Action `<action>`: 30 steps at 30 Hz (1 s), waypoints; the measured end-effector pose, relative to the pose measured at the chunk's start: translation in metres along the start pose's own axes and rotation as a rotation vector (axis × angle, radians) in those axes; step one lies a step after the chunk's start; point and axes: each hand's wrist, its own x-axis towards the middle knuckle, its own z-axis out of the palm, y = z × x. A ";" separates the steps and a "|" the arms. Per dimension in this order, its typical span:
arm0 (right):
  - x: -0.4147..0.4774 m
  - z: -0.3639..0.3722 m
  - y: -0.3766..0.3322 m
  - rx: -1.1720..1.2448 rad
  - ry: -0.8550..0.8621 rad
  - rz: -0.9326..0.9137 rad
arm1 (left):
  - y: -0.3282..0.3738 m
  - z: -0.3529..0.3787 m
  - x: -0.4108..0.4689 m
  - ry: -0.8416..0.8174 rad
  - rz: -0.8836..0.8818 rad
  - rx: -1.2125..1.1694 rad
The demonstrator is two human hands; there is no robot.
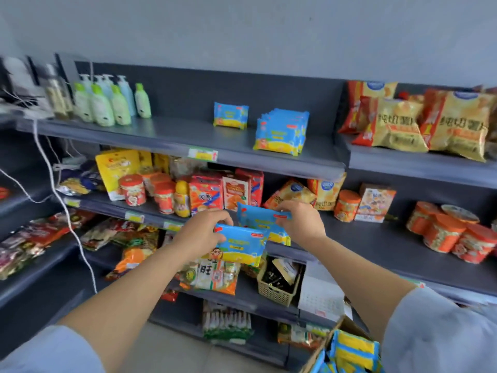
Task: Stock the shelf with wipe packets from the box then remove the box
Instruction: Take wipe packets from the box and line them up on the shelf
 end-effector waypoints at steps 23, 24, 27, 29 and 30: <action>0.193 -0.009 -0.128 0.090 0.282 -0.112 | -0.083 -0.156 0.127 0.288 0.130 -0.095; 0.207 -0.009 -0.129 0.092 0.285 -0.112 | -0.086 -0.159 0.139 0.295 0.132 -0.094; 0.247 -0.006 -0.128 0.102 0.297 -0.104 | -0.094 -0.166 0.175 0.307 0.136 -0.100; 0.272 -0.001 -0.125 0.094 0.296 -0.108 | -0.099 -0.169 0.197 0.314 0.129 -0.113; 0.284 0.001 -0.124 0.081 0.296 -0.110 | -0.102 -0.171 0.208 0.317 0.123 -0.122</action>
